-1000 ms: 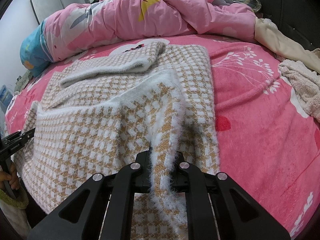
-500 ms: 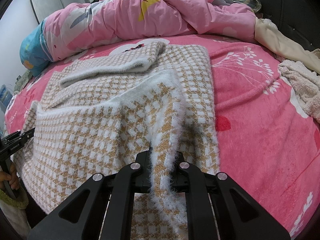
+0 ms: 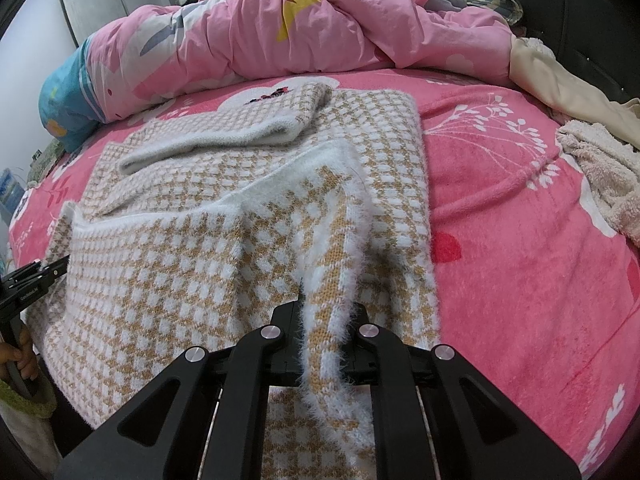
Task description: Fold large clothes
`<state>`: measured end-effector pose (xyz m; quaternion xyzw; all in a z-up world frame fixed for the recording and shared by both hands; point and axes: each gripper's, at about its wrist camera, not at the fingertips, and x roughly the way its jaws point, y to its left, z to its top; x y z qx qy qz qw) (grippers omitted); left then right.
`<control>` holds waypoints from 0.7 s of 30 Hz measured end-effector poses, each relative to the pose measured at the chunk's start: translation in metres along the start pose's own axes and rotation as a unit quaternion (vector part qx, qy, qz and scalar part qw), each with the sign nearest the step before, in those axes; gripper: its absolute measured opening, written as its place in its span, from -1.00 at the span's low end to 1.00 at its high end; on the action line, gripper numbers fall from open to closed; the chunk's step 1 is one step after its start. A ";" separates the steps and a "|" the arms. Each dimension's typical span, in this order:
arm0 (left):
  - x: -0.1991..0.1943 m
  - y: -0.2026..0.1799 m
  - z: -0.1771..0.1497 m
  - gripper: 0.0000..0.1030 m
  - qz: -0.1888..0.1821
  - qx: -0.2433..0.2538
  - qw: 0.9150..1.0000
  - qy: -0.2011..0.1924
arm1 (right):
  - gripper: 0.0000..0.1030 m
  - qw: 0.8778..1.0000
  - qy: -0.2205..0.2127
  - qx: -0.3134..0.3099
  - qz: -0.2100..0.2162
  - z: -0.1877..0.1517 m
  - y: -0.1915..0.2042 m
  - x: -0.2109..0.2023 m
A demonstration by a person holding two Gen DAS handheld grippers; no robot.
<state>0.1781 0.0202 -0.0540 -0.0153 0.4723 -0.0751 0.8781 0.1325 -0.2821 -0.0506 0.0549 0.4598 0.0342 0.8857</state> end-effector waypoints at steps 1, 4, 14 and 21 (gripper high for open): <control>0.000 0.000 0.000 -0.46 0.000 0.000 1.000 0.000 | -0.84 1.000 0.000 0.000 0.000 0.000 0.000 0.000; 0.000 -0.001 0.000 -0.46 0.002 0.003 1.000 -0.001 | -0.84 1.000 0.000 0.001 0.000 0.000 0.000 0.000; 0.000 -0.002 0.001 -0.49 0.008 0.008 1.000 -0.006 | -0.84 1.000 -0.004 0.001 -0.005 -0.002 0.000 -0.004; -0.001 -0.007 0.001 -0.65 0.016 0.021 1.000 -0.012 | -0.84 1.000 -0.005 -0.002 -0.006 -0.002 0.000 -0.007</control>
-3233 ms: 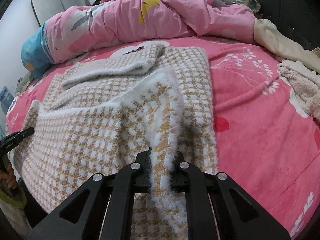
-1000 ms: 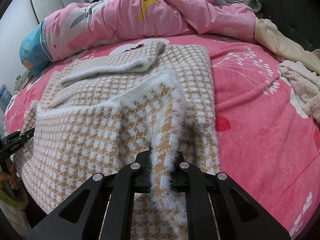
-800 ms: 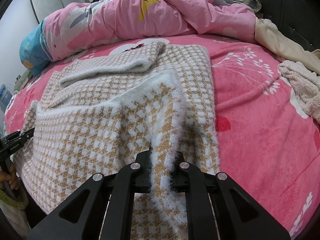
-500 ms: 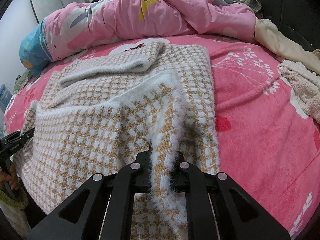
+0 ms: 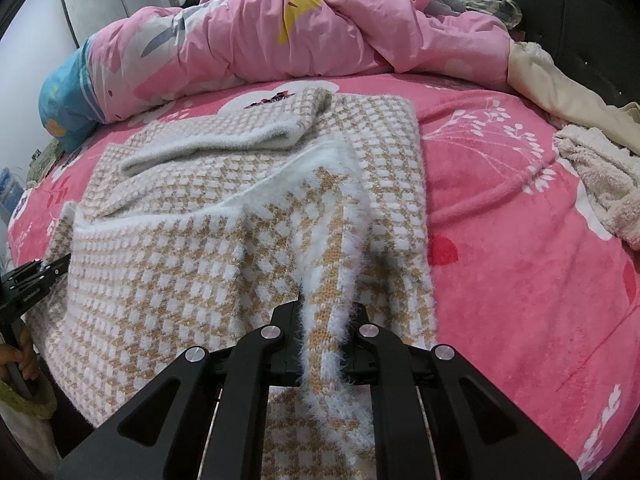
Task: Fold large clothes
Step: 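Lift the held coat edge with both grippers and fold it over the body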
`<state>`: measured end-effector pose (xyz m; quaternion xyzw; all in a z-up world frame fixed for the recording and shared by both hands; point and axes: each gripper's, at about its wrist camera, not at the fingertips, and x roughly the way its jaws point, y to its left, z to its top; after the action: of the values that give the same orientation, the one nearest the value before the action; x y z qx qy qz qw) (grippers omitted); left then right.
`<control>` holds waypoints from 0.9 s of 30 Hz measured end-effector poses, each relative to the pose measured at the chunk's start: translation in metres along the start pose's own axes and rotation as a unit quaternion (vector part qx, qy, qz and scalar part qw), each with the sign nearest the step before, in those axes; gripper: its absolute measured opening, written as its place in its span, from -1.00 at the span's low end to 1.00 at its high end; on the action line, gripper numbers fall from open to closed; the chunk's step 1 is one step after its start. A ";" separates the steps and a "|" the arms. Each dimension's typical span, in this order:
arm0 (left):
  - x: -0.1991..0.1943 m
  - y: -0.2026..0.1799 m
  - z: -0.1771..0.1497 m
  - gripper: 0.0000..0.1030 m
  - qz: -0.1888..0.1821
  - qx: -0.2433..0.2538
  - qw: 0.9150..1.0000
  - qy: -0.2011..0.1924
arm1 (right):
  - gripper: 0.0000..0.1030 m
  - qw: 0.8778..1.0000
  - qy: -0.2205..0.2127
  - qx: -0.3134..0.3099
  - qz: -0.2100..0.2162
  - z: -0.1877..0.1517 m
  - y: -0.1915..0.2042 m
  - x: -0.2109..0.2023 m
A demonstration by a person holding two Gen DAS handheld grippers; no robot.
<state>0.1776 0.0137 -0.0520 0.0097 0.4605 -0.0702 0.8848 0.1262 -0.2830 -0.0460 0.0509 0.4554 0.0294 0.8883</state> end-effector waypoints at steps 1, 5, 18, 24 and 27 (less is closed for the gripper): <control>0.000 0.001 0.001 -0.67 0.002 0.002 1.000 -0.001 | -0.84 1.000 -0.001 0.000 0.000 0.000 -0.001 -0.001; -0.002 -0.003 0.002 -0.82 0.008 0.009 1.000 -0.006 | -0.84 1.000 -0.004 -0.004 -0.001 0.001 0.001 -0.003; -0.034 -0.008 0.002 -0.85 0.024 0.000 0.998 -0.054 | -0.84 0.999 -0.035 -0.009 0.001 0.000 -0.002 -0.027; -0.049 -0.014 0.002 -0.86 0.033 0.007 0.997 -0.071 | -0.84 0.999 -0.050 -0.019 0.000 -0.005 -0.002 -0.042; -0.056 -0.017 0.001 -0.86 0.037 0.010 0.996 -0.077 | -0.84 0.998 -0.057 -0.021 0.002 -0.007 -0.002 -0.049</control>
<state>0.1445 0.0030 -0.0046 0.0299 0.3895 -0.0426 0.9195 0.0923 -0.2892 -0.0106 0.0349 0.4032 0.0375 0.9137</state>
